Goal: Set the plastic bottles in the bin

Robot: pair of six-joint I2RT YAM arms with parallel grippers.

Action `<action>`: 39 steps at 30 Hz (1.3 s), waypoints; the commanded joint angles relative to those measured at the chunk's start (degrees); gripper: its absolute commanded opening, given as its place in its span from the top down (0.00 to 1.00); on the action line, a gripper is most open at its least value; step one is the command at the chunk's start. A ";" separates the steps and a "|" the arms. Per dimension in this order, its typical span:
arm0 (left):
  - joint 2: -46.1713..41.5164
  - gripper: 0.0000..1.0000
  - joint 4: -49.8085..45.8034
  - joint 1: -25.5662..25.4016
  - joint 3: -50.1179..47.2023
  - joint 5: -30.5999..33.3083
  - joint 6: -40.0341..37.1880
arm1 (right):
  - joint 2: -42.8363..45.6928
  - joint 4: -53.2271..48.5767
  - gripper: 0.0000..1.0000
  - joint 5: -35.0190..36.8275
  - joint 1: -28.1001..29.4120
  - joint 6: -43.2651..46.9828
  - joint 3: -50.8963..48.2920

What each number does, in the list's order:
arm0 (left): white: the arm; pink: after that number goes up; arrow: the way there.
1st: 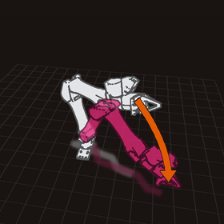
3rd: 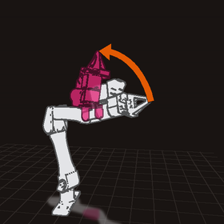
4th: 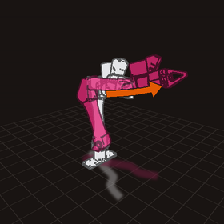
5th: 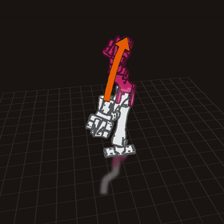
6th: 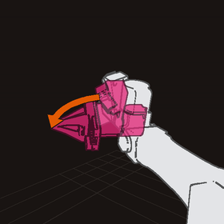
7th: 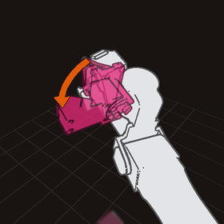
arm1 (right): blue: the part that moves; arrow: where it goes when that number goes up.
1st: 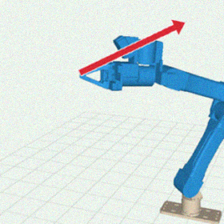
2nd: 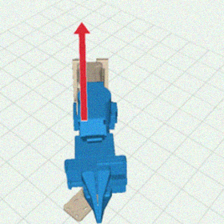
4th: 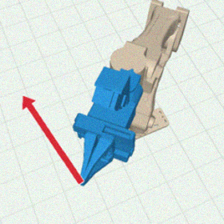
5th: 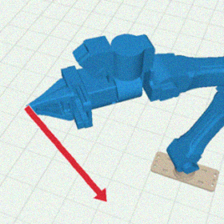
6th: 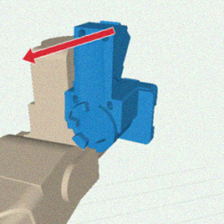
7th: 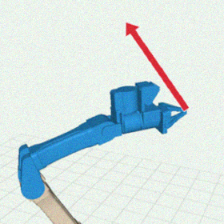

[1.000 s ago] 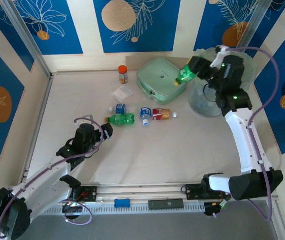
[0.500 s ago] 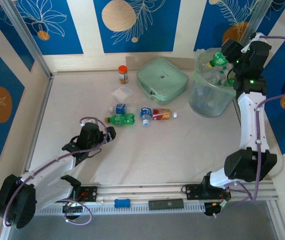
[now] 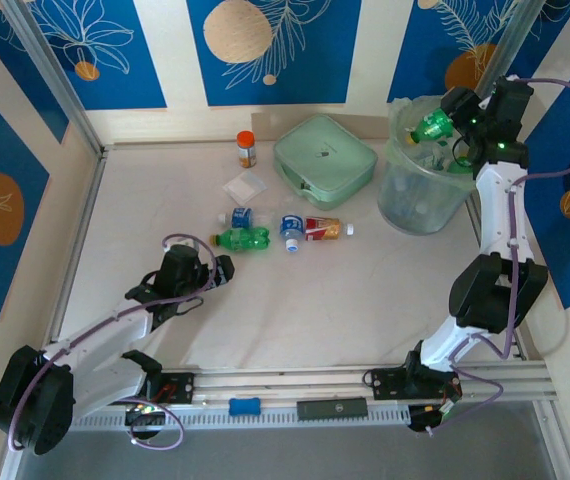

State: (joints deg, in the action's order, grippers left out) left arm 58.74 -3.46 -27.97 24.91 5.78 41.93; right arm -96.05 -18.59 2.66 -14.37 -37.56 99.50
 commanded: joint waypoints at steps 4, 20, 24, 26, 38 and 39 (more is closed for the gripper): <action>-0.03 0.01 0.17 0.63 1.72 -1.12 -0.93 | -0.93 -6.05 0.22 0.22 -0.92 -0.19 4.12; 1.50 0.01 0.68 1.46 5.59 -0.95 -4.46 | 13.24 -4.26 0.09 2.34 -0.37 5.23 -2.91; 3.04 0.01 1.55 2.50 7.92 -1.34 -6.42 | 17.90 -2.80 0.02 -1.71 2.34 5.65 -9.26; 4.58 0.01 2.03 3.23 9.69 -2.05 -7.57 | 20.49 -2.19 0.01 -3.01 4.94 6.48 -13.33; 21.85 0.01 1.15 7.02 24.24 -13.91 -18.06 | 31.22 2.55 0.01 -2.57 25.70 6.40 -36.48; 23.50 0.01 0.37 7.12 25.51 -14.73 -18.78 | 31.49 2.71 0.01 -1.86 27.14 5.83 -37.55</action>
State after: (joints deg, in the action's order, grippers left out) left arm 78.72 -1.89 -21.69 46.87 -3.49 27.73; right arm -66.67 -18.63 0.45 9.91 -31.03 63.90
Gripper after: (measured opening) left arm 0.993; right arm 0.990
